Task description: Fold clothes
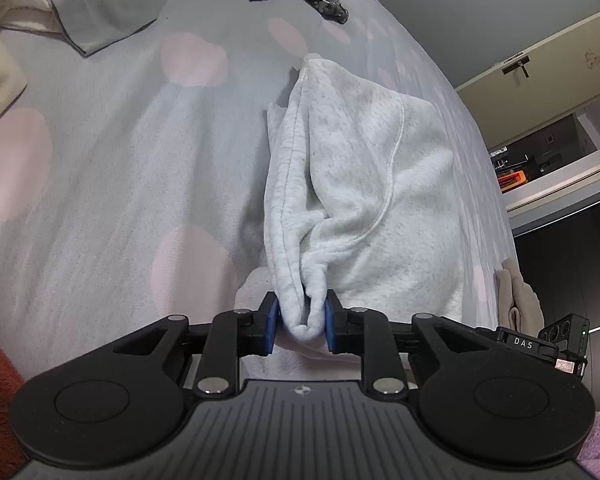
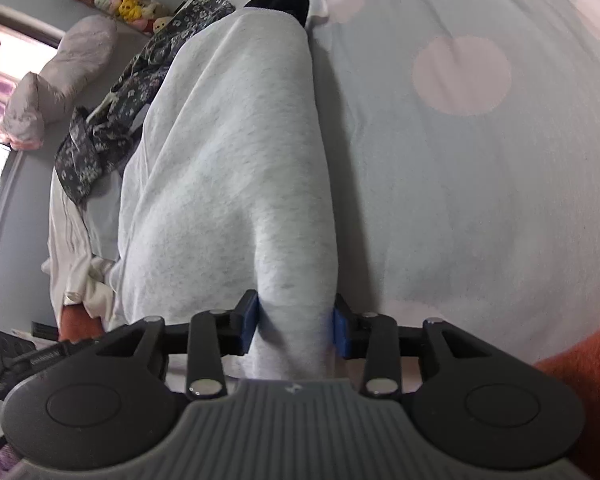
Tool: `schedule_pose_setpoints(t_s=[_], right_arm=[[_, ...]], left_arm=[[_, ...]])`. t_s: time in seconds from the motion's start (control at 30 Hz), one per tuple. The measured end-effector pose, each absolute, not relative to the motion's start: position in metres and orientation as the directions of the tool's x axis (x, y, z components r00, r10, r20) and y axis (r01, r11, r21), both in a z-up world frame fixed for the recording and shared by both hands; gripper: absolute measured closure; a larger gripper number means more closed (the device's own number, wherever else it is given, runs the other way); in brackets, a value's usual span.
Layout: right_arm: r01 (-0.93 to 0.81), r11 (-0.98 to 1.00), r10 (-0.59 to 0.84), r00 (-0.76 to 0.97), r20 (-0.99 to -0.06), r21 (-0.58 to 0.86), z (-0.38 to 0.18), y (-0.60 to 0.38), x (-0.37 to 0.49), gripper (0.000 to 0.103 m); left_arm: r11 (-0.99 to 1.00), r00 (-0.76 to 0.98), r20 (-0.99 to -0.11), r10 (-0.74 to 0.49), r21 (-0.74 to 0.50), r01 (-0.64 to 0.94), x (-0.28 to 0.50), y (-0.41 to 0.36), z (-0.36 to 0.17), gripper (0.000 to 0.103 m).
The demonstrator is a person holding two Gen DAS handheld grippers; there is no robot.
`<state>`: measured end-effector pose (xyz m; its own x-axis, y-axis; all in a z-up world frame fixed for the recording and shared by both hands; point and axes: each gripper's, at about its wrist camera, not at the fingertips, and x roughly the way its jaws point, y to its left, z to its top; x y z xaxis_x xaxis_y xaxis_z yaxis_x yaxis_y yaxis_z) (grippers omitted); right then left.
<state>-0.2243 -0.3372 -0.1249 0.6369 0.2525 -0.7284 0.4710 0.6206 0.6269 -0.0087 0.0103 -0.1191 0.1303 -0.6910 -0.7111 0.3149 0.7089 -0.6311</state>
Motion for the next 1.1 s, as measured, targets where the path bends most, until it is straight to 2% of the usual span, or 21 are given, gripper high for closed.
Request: schedule_pose_setpoints(t_s=[0.17, 0.4, 0.43, 0.5, 0.53, 0.67, 0.73, 0.93, 1.1], right_arm=[[0.461, 0.621, 0.232, 0.664, -0.711, 0.633, -0.120, -0.336, -0.232, 0.056], [0.452, 0.616, 0.192, 0.709, -0.679, 0.646, -0.113, -0.336, -0.242, 0.041], [0.464, 0.619, 0.164, 0.712, -0.682, 0.633, -0.109, -0.336, -0.240, 0.040], [0.496, 0.638, 0.113, 0.696, -0.709, 0.589, -0.101, -0.338, -0.239, 0.031], [0.504, 0.649, 0.091, 0.692, -0.716, 0.570, -0.096, -0.337, -0.238, 0.031], [0.503, 0.692, 0.003, 0.715, -0.699, 0.518, -0.079, -0.338, -0.240, 0.028], [0.503, 0.714, -0.058, 0.735, -0.675, 0.487, -0.072, -0.337, -0.239, 0.015], [0.501, 0.822, -0.262, 0.756, -0.600, 0.272, -0.051, -0.324, -0.229, 0.004], [0.453, 0.879, -0.295, 0.763, -0.575, 0.150, -0.043, -0.319, -0.218, 0.002]], left_arm=[[0.700, 0.137, -0.694, -0.707, -0.656, 0.282, -0.009, 0.020, -0.113, 0.077], [0.713, 0.221, -0.686, -0.693, -0.606, 0.352, -0.009, 0.028, -0.076, 0.076], [0.708, 0.236, -0.675, -0.699, -0.607, 0.361, -0.008, 0.031, -0.070, 0.073], [0.709, 0.275, -0.660, -0.700, -0.594, 0.379, -0.006, 0.033, -0.060, 0.061], [0.710, 0.294, -0.652, -0.699, -0.588, 0.387, -0.005, 0.034, -0.055, 0.053], [0.727, 0.348, -0.643, -0.682, -0.545, 0.418, -0.002, 0.031, -0.047, 0.053], [0.723, 0.358, -0.632, -0.687, -0.547, 0.422, -0.001, 0.030, -0.047, 0.053], [0.774, 0.412, -0.665, -0.622, -0.443, 0.453, 0.004, 0.015, -0.047, 0.050], [0.780, 0.449, -0.647, -0.616, -0.421, 0.463, 0.011, 0.006, -0.049, 0.042]])
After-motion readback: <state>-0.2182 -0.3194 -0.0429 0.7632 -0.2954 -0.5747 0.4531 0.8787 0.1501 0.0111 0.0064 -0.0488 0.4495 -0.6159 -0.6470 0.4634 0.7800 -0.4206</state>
